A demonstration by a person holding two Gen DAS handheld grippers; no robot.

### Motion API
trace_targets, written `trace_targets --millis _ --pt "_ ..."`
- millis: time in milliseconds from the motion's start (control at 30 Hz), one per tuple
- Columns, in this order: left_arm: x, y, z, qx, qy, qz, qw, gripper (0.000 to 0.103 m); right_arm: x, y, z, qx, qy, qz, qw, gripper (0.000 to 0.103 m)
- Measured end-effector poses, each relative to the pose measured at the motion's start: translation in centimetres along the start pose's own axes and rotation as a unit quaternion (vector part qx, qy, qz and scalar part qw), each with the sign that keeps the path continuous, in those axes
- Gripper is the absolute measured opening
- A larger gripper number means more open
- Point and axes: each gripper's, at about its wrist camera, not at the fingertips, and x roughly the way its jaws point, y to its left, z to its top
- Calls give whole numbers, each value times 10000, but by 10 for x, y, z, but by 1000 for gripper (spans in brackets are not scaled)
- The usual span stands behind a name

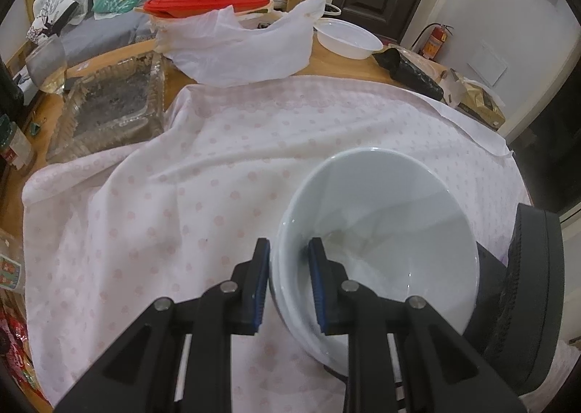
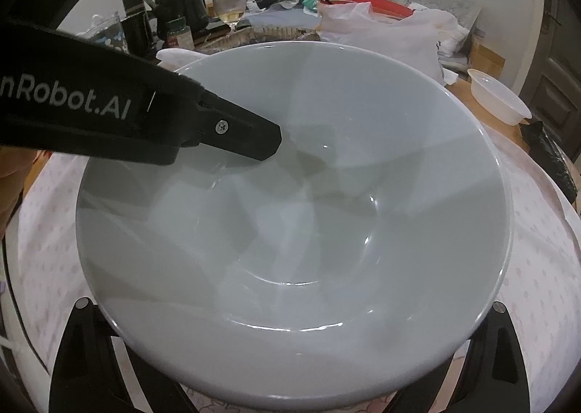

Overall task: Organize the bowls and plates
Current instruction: 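Move the held white bowl over the bowls on the blue plate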

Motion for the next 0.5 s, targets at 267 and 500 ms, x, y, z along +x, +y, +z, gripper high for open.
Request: trace_targets --millis 267,500 --pt "-11 -10 -6 125 -39 120 9998 18 -10 1 -2 128 -53 60 9999 93" --pt "-28 -22 -12 196 -101 186 9996 19 -28 3 -6 100 -158 46 9998 93"
